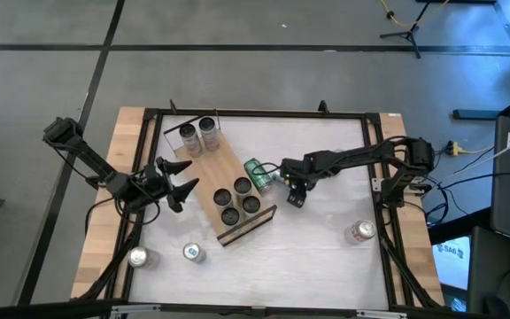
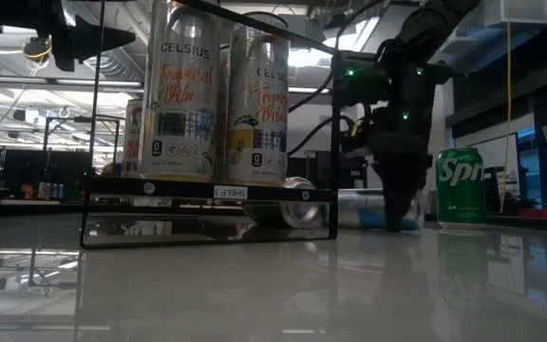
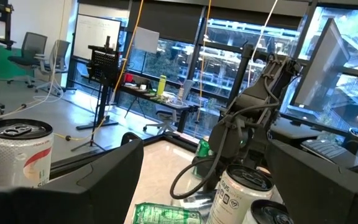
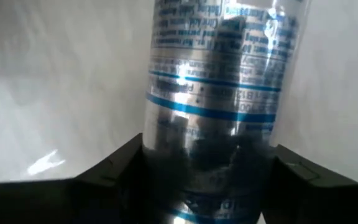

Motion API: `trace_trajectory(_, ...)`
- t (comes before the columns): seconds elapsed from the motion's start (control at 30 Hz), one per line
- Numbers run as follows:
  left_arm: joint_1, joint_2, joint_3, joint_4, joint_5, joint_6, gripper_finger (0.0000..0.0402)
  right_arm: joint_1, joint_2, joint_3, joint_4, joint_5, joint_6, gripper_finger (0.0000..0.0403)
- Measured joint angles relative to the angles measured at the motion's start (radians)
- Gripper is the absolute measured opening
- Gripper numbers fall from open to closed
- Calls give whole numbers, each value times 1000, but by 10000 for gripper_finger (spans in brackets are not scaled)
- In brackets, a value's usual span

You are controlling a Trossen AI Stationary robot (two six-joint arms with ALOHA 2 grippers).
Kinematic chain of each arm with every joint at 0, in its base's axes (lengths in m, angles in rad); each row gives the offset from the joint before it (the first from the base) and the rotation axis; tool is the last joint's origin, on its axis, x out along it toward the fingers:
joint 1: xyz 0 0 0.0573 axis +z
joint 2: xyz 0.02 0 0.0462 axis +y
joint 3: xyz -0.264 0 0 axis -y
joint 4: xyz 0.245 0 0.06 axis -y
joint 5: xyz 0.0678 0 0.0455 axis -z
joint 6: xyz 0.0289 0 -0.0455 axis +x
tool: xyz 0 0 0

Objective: Place canned beverage on shelf
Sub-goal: Put the white blue soda can on the shelf

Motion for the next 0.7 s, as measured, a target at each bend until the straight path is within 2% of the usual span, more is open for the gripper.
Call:
trace_trajectory(0.23, 0, 0, 0, -11, 0, 0, 332, 1, 2, 125, -273, -67, 7, 249)
trace_trajectory(0.43, 0, 0, 0, -14, 0, 0, 332, 0, 2, 257, -591, -127, -22, 235)
trace_trajectory(0.57, 0, 0, 0, -14, 0, 1, 332, 0, 2, 318, -757, -195, -23, 233)
trace_trajectory(0.7, 0, 0, 0, -15, 0, 1, 332, 1, 2, 339, -850, -320, -21, 238)
